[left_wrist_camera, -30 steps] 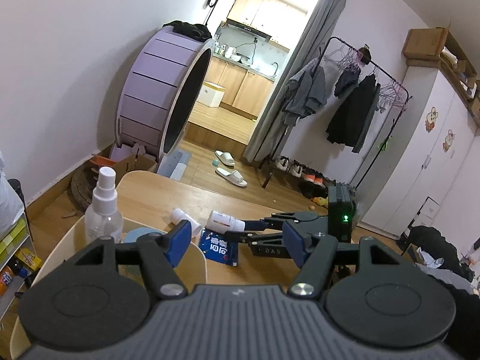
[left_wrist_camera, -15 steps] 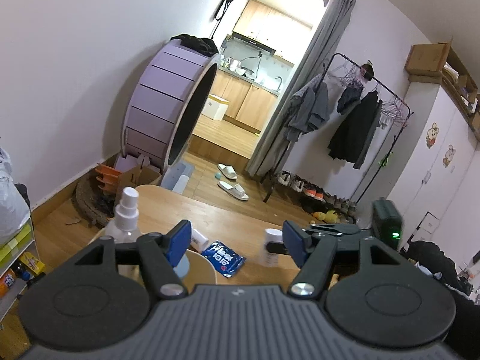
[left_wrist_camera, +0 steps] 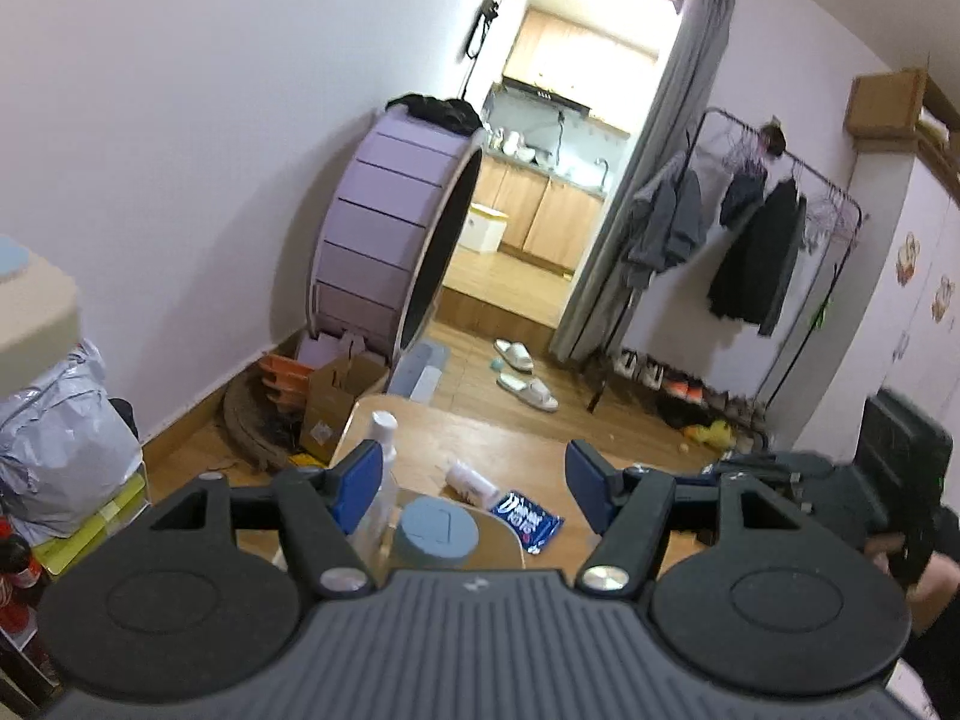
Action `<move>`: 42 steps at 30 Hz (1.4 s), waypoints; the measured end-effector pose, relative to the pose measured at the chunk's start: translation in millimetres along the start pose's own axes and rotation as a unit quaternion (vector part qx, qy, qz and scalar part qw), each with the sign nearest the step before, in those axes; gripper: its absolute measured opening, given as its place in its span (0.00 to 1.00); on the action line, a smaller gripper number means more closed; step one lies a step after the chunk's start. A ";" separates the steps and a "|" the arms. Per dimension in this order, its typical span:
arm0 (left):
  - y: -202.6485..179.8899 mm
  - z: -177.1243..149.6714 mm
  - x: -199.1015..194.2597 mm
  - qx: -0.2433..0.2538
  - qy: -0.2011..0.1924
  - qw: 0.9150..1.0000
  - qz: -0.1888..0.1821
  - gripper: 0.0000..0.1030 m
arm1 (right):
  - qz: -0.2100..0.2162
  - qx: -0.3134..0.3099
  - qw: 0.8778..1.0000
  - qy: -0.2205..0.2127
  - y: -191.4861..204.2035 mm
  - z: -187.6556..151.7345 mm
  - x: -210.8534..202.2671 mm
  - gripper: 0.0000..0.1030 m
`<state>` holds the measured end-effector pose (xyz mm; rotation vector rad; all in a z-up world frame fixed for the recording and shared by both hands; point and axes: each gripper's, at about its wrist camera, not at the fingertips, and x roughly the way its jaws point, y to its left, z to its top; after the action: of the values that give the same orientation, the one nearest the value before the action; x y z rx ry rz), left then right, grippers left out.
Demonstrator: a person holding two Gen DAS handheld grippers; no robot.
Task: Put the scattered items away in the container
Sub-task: 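Carry the large pill bottle with the right tool into the basket and release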
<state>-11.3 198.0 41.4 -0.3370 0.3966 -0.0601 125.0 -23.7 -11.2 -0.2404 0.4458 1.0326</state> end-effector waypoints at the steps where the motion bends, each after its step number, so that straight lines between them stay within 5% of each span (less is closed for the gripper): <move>1: 1.7 1.6 -2.7 -0.004 -0.003 1.000 0.000 0.64 | 0.008 -0.002 1.000 -0.003 7.3 2.9 2.1 0.31; 17: 15.2 6.5 -6.7 -0.028 -0.018 0.999 -0.019 0.65 | 0.051 -0.046 0.997 0.029 67.0 9.6 71.4 0.31; 24: 15.0 6.7 -5.7 -0.031 -0.019 0.999 -0.021 0.65 | 0.022 -0.065 0.997 0.043 68.6 -1.3 81.1 0.35; 27: 14.3 5.9 -5.9 -0.030 -0.019 0.999 -0.023 0.65 | 0.012 -0.068 0.997 0.046 69.4 -4.6 79.3 0.53; 35: 13.9 4.1 -4.2 -0.028 -0.016 0.999 -0.026 0.65 | 0.003 -0.036 0.999 0.018 67.1 -6.9 50.0 0.53; 42: 10.9 0.4 1.7 -0.019 -0.004 0.999 -0.029 0.65 | -0.050 -0.006 0.999 0.020 23.3 -5.4 46.4 0.53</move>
<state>-9.6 208.1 37.5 -0.3866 0.3802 -0.1079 123.7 21.6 -37.2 -0.2918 0.4604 0.9330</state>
